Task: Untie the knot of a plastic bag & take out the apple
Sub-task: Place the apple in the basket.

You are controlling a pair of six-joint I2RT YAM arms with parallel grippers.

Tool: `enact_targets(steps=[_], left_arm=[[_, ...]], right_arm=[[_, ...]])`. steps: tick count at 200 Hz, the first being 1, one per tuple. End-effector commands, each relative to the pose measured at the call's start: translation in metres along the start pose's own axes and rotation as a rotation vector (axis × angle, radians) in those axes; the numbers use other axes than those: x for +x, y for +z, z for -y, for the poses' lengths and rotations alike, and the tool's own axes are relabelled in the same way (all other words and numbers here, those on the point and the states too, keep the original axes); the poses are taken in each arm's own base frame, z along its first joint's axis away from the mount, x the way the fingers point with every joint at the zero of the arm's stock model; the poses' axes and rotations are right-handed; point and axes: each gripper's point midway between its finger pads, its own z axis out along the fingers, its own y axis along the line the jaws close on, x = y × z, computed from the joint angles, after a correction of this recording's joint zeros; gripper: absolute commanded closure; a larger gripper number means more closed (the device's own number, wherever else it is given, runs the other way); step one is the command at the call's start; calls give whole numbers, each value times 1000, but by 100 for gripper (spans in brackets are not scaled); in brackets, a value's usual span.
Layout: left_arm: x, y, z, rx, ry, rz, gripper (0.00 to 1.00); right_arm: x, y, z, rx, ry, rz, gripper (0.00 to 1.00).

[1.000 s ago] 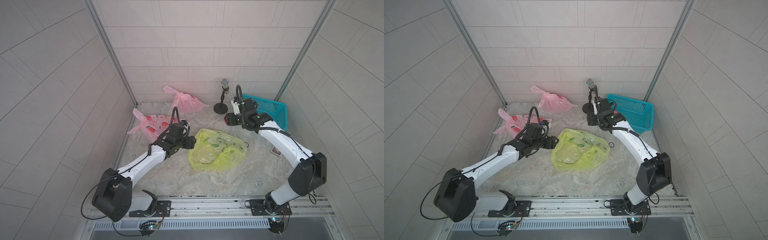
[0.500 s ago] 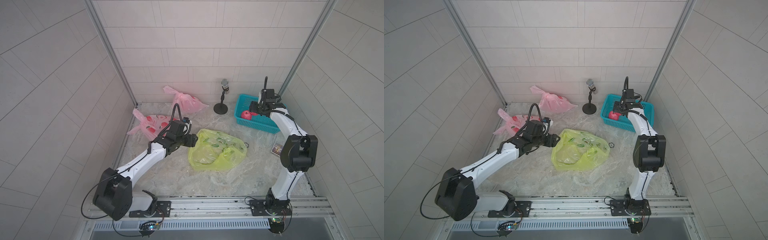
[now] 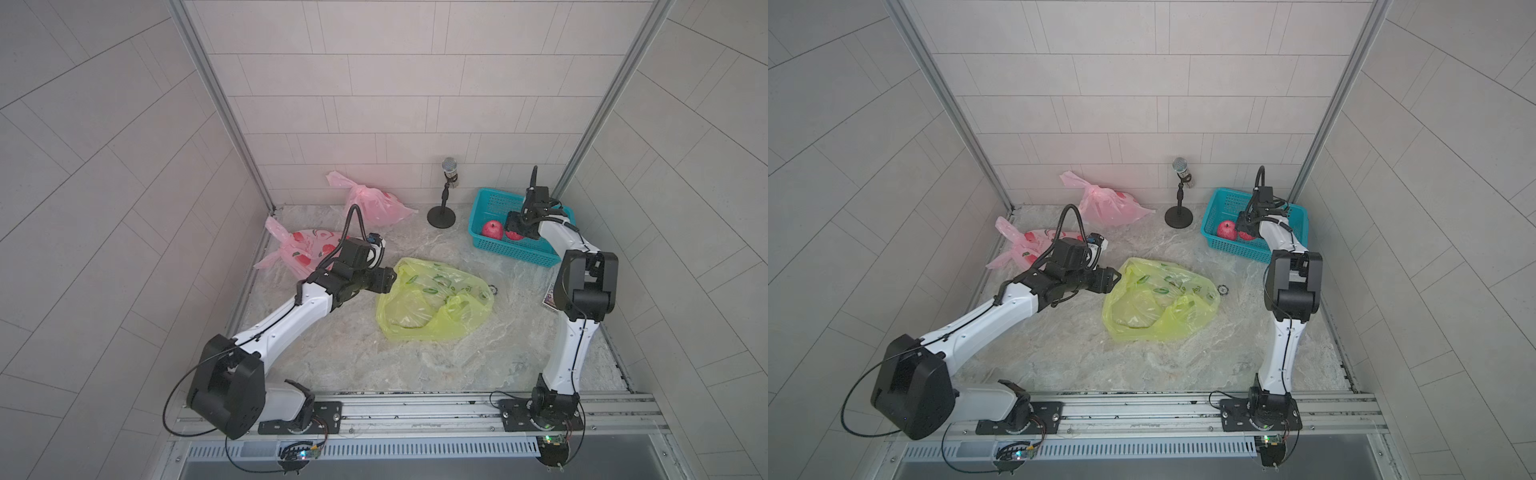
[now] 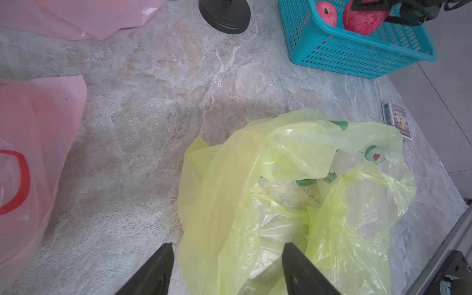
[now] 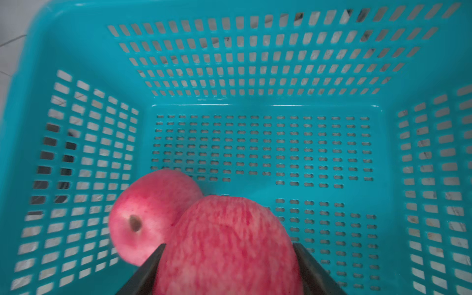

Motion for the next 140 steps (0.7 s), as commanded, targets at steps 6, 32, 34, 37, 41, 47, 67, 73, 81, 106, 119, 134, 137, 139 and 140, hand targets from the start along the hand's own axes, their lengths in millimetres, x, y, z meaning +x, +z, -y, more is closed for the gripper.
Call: enact_targets(steps=[6,32,34,37,41,47,67,73,81,106,119,134,137,139,140], left_arm=[[-4,1,-1,-3,19,-1,28],[-5,6,-1,1,18,-2,28],[-5,6,-1,0,18,-3,28],[-5,7,-1,0,18,-4,28],[-6,7,-1,1,17,-5,28],[-6,8,-1,1,17,-5,27],[-7,11,-1,3,16,-9,27],[-8,11,-1,2,17,-8,27],[-8,12,0,3,18,-10,27],[-7,15,-1,3,16,-17,27],[-7,16,-1,2,15,-19,27],[-6,16,-2,-1,14,-21,27],[-6,17,-2,-1,13,-22,27],[-6,17,-2,0,14,-20,27],[-6,17,-2,0,14,-19,27]], right_arm=[[-6,6,7,9,7,13,38],[5,20,14,15,24,-24,37],[6,22,15,15,25,-29,37],[8,24,15,14,29,-34,37],[10,27,16,14,31,-42,36],[11,29,16,10,35,-48,36],[16,36,17,5,44,-64,35],[17,38,17,5,48,-68,34],[18,39,17,2,52,-73,34],[23,45,18,-1,64,-88,30],[26,47,16,-6,68,-97,27],[28,48,16,-8,68,-104,26],[29,49,16,-8,67,-105,25],[29,49,16,-8,68,-106,25],[29,49,16,-8,67,-106,25]])
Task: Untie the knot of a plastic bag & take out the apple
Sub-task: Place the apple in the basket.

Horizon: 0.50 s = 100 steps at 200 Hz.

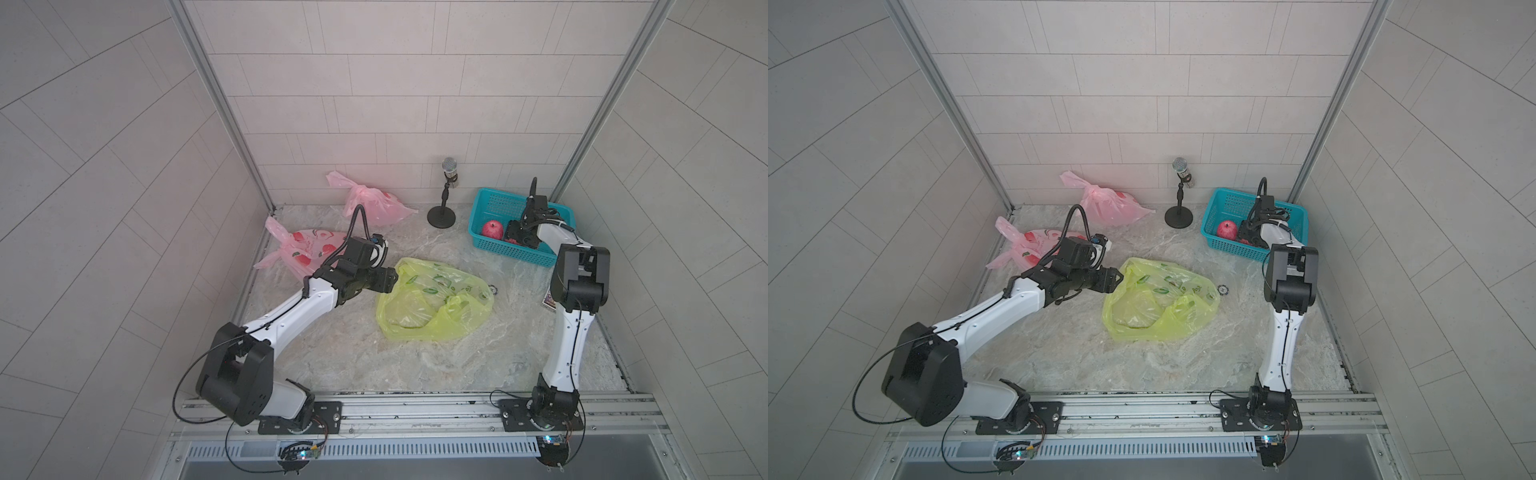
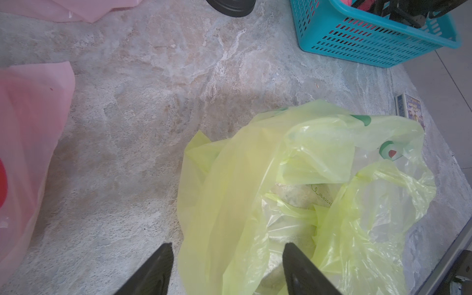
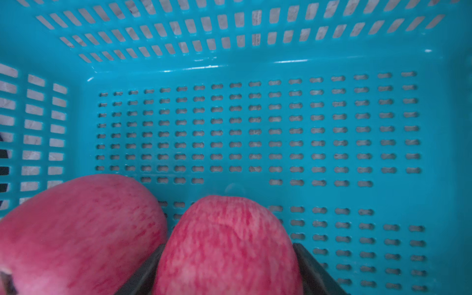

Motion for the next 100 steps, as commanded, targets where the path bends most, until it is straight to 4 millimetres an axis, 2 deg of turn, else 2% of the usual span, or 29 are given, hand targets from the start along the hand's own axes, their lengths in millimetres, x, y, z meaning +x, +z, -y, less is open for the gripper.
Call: enact_targets(steps=[1,51,100], left_arm=[[-11,-1,2,7,17,24,27],[-10,1,2,8,10,25,26],[-10,1,2,13,12,26,25]], right_arm=[[5,6,3,1,16,-23,25],[11,8,4,0,24,-46,17],[-3,-11,2,0,27,-9,5]])
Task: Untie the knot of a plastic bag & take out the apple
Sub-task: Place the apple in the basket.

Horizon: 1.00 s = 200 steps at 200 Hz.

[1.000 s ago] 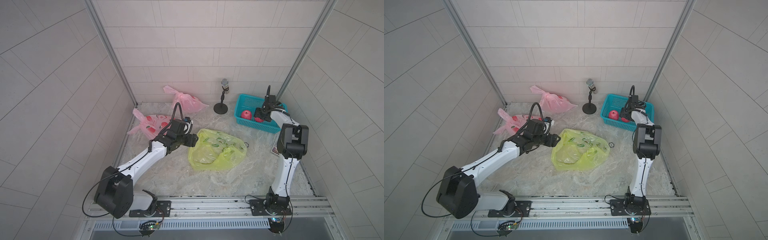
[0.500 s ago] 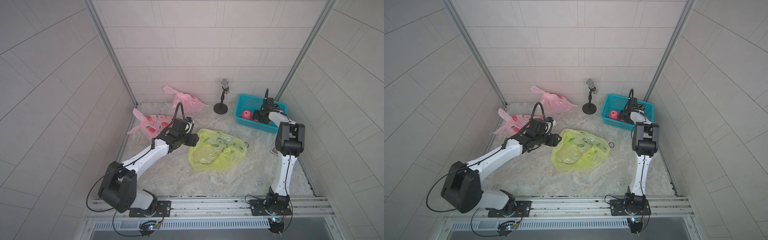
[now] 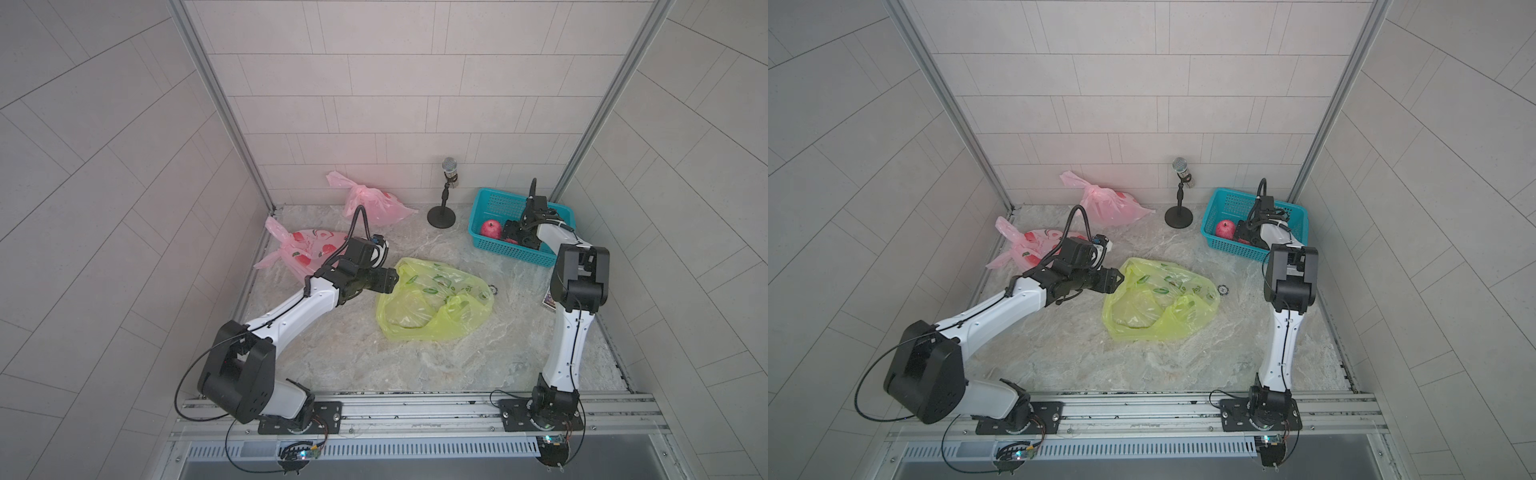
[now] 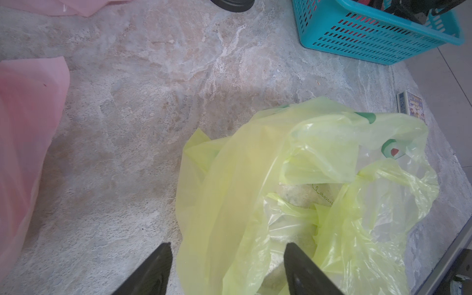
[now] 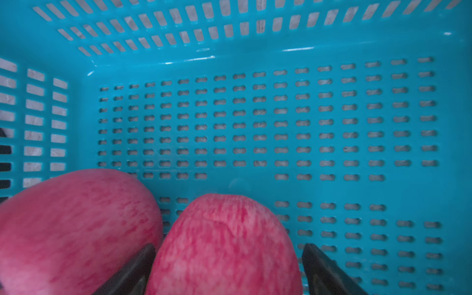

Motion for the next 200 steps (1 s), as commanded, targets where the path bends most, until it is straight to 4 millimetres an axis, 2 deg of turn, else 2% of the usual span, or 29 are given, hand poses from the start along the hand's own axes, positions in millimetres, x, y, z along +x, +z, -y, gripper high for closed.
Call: enact_targets(steps=[1,65,106,133,180,200], left_arm=[[-12,-1,2,9,14,33,25],[-10,-2,5,22,19,34,23],[-8,5,8,24,32,20,22],[0,15,5,-10,50,-11,21],[18,42,-2,-41,53,-93,22],[24,54,-1,-41,44,-126,33]], right_arm=[[-8,-13,3,11,11,15,5],[-32,-64,-11,-33,13,108,2],[-27,-105,-27,-80,1,159,1],[-4,-130,-48,-122,-22,171,1],[39,-173,-95,-220,-106,179,3],[50,-193,-110,-255,-144,195,4]])
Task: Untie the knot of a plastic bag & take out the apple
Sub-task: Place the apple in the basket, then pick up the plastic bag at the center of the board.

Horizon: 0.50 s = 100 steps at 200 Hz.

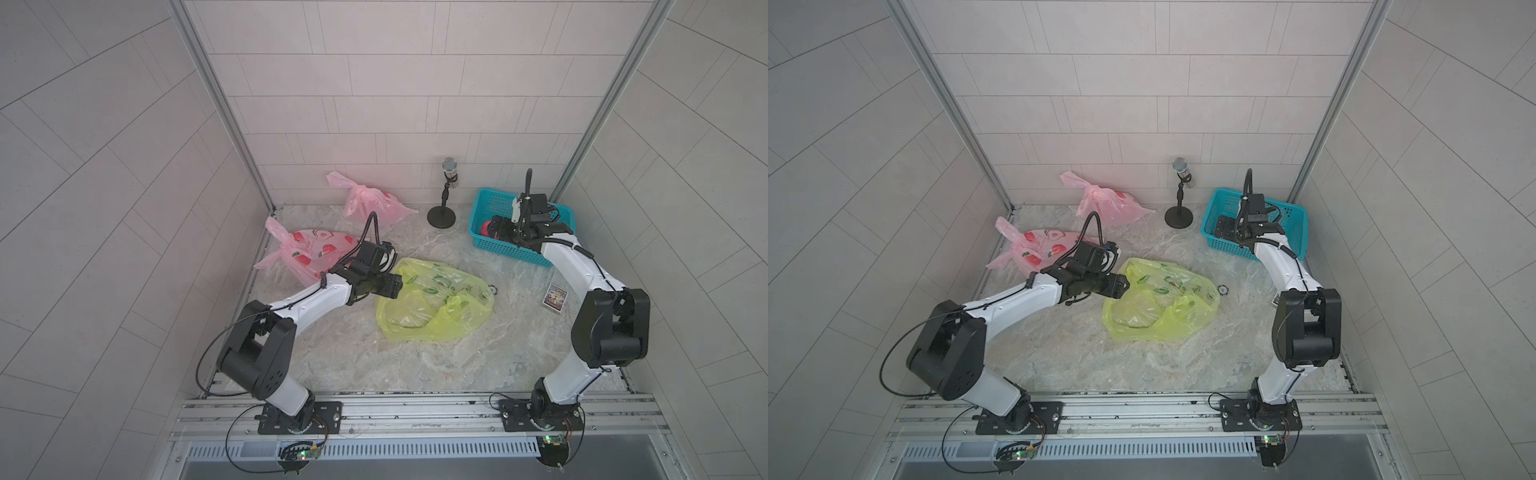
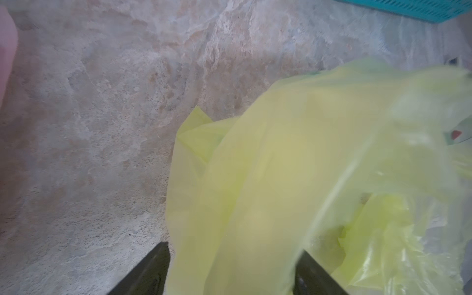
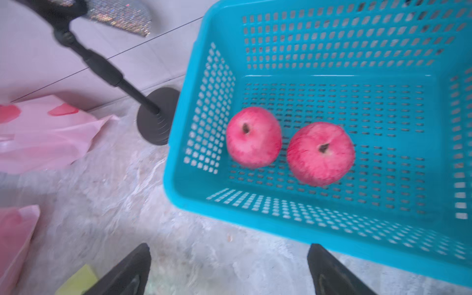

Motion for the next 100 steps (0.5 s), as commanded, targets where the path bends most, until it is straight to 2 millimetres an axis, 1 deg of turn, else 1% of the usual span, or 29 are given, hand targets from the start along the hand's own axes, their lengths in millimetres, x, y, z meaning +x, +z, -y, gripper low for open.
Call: enact_targets(steps=[1,9,13,19,22,26,31,40,62,81,100], left_arm=[[-7,9,4,-5,22,-4,34],[-5,14,4,-5,14,-19,43],[-3,16,3,-8,11,-26,52],[-2,18,2,-22,8,-34,69],[-2,18,0,-31,6,-36,77],[-1,18,-3,-47,2,-37,84],[-2,16,-4,-59,-1,-31,91],[-5,11,-6,-70,-5,-15,100],[-14,-17,-9,-117,-19,32,100],[-12,-48,-27,-227,-71,36,100],[-7,-87,-48,-334,-131,31,100]], right_arm=[[-2,-25,-17,-34,-18,39,4],[-1,-32,-24,-48,-27,47,6],[-1,-36,-27,-58,-33,50,6],[0,-42,-31,-69,-41,55,7],[0,-45,-34,-74,-46,58,8],[1,-49,-37,-80,-53,63,8],[1,-53,-40,-86,-62,71,9],[2,-61,-47,-102,-78,86,9],[9,-77,-59,-129,-112,91,9],[17,-87,-67,-148,-136,78,9],[25,-93,-73,-164,-154,73,9]])
